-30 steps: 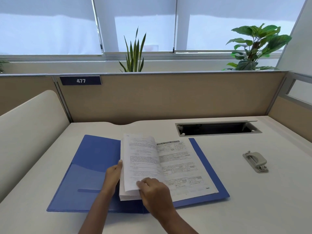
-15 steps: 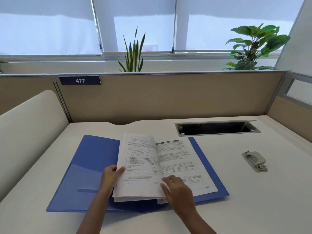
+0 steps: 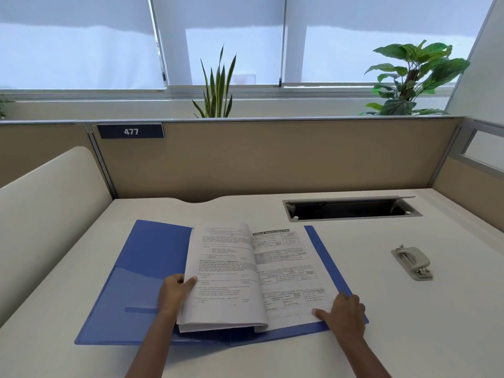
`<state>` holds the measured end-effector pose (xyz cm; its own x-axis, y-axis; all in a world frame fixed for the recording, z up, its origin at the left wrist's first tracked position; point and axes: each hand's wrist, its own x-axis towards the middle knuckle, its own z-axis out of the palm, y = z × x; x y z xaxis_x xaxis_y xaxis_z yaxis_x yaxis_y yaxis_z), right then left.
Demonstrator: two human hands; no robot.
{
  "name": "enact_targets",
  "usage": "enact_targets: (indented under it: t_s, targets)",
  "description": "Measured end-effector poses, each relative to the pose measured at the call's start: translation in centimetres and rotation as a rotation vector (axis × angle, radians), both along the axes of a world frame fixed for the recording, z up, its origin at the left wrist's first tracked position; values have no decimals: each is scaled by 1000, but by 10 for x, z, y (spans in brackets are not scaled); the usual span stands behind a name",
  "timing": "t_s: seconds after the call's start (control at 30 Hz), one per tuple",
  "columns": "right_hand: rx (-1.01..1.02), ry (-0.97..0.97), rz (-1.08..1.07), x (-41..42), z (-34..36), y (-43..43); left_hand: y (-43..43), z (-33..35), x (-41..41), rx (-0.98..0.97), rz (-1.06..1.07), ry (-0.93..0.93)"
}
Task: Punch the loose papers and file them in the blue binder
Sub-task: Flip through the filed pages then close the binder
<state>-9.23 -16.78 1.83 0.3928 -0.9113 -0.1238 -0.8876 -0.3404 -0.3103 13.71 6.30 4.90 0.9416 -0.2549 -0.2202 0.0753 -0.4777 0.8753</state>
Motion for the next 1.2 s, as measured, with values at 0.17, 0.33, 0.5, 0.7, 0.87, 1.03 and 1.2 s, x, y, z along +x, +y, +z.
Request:
enact_targets:
  t_s: [0.17, 0.33, 0.5, 0.7, 0.87, 1.03, 1.2]
  targets:
    - [75, -5, -42, 3, 5, -4, 0, -1, -1, 20, 0, -6]
    - [159, -59, -75, 6, 9, -6, 0, -1, -2, 28, 3, -6]
    - [5, -286, 13, 8, 6, 10, -2, 0, -3, 23, -6, -1]
    - [-161, -578, 330, 37, 36, 57, -6, 2, -3, -36, -16, 38]
    - [-312, -621, 678, 63, 59, 108, -10, 6, -8, -131, -30, 81]
    - [-417, -464, 879, 82, 52, 138, -16, 14, -16, -215, -22, 125]
    - [-418, -420, 991, 88, 44, 142, -15, 14, -20, -209, -70, 90]
